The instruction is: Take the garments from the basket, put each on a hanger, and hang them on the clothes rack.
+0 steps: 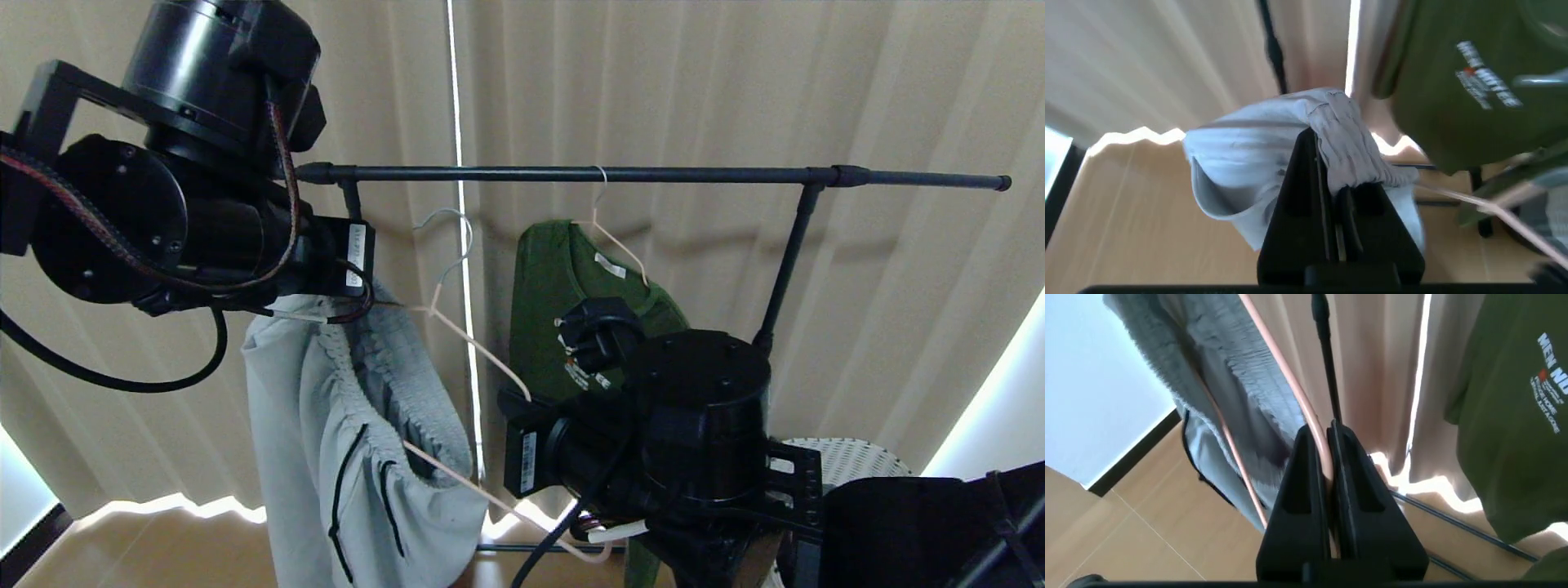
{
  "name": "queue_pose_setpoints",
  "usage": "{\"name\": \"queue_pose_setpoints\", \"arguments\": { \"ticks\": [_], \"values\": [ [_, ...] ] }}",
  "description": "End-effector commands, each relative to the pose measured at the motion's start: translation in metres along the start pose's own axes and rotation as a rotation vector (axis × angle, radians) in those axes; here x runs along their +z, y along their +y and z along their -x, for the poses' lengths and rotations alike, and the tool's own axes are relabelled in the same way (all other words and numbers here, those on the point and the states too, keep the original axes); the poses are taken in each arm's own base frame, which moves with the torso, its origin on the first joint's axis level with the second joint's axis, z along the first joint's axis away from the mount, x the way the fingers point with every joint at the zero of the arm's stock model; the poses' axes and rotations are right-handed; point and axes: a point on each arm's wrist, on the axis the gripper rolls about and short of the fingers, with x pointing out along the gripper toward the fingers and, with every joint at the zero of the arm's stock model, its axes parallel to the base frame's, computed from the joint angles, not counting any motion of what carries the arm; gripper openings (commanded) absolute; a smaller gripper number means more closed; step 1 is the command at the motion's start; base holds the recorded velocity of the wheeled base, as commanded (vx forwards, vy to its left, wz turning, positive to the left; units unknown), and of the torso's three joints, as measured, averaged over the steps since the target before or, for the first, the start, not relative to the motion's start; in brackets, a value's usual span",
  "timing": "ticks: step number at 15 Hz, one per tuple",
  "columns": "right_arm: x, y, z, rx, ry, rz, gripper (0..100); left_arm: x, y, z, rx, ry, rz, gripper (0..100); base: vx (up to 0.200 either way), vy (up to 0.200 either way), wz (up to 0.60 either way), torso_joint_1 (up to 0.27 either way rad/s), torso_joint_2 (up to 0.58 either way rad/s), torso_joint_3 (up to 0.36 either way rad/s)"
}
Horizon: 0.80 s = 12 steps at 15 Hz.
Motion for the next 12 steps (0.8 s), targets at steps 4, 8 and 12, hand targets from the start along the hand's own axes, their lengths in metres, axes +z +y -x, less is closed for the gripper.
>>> {"name": "queue_pose_setpoints", "arguments": {
  "ticks": [4,8,12],
  "values": [
    [0.009,-0.007,0.004,-0.010,-0.036,-0.010,0,-0.009,-0.008,0.015,-0.110,-0.045,-0.070,0,0.000,0.000,0.00,0.000,0.00,0.000],
    [0.014,-0.016,0.005,-0.031,-0.047,-0.002,0,-0.022,0.000,0.026,-0.284,-0.099,-0.197,0,0.000,0.000,0.00,0.000,0.00,0.000],
    [0.026,-0.029,0.014,-0.042,-0.117,0.047,0,-0.037,0.014,0.022,-0.363,-0.194,-0.336,0,0.000,0.000,0.00,0.000,0.00,0.000]
  ]
}}
